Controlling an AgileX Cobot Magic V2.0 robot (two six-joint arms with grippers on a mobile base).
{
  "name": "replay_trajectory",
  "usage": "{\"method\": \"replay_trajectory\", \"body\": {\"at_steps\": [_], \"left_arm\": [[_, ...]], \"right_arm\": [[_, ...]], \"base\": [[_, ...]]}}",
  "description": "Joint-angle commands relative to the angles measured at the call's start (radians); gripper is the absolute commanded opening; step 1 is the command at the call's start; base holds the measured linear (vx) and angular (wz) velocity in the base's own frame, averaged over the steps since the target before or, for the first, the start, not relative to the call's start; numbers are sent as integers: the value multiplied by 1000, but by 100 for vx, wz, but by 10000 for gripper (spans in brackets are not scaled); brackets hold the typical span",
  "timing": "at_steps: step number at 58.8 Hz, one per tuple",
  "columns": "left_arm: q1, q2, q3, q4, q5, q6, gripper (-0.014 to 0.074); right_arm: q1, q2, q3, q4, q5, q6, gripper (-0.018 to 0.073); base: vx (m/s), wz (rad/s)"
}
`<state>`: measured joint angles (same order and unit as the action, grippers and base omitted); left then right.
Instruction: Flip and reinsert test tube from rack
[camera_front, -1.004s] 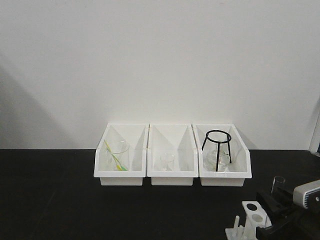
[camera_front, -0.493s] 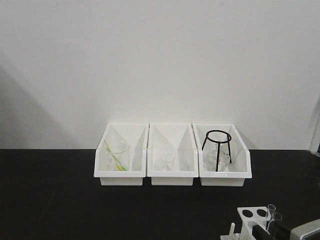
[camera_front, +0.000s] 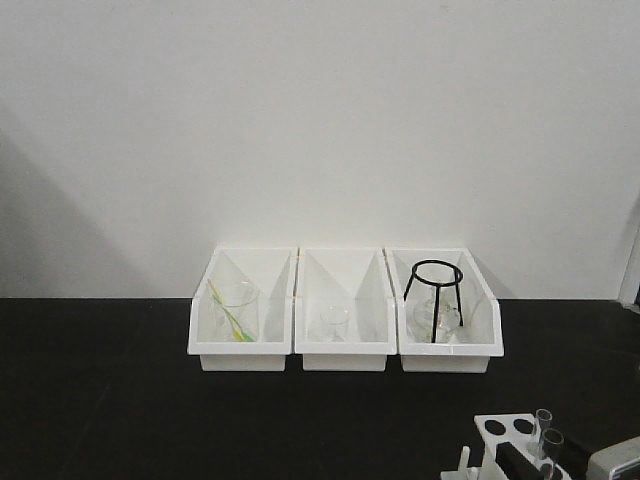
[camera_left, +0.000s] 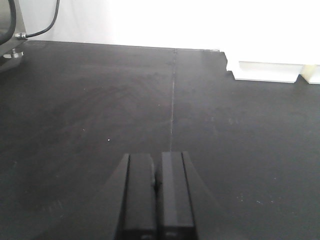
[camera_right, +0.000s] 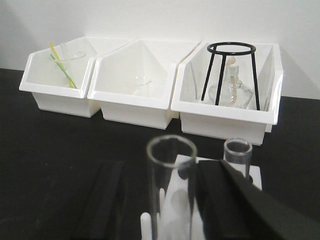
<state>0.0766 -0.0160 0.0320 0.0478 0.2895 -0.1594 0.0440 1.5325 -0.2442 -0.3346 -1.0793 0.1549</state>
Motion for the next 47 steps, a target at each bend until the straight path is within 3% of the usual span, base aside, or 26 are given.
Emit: {"method": "replay_trajectory", "body": {"at_steps": [1, 6, 19, 26, 33, 47], "left_arm": [[-7, -12, 0, -4, -87, 0, -6], [-7, -12, 0, -4, -87, 0, -6], [-7, -12, 0, -4, -87, 0, -6], [-7, -12, 0, -4, -87, 0, -6], [-7, -12, 0, -4, -87, 0, -6], [-7, -12, 0, -4, -87, 0, -6]], "right_arm": [[0, -76, -15, 9, -52, 6, 539], [0, -148, -15, 9, 34, 25, 587], [0, -450, -58, -14, 297, 137, 592], [0, -649, -189, -120, 621, 228, 592], [0, -790, -298, -183, 845, 361, 581], [0, -952, -317, -178, 997, 394, 503]], "base": [[0, 0], [0, 0], [0, 0], [0, 0], [0, 0], [0, 0]]}}
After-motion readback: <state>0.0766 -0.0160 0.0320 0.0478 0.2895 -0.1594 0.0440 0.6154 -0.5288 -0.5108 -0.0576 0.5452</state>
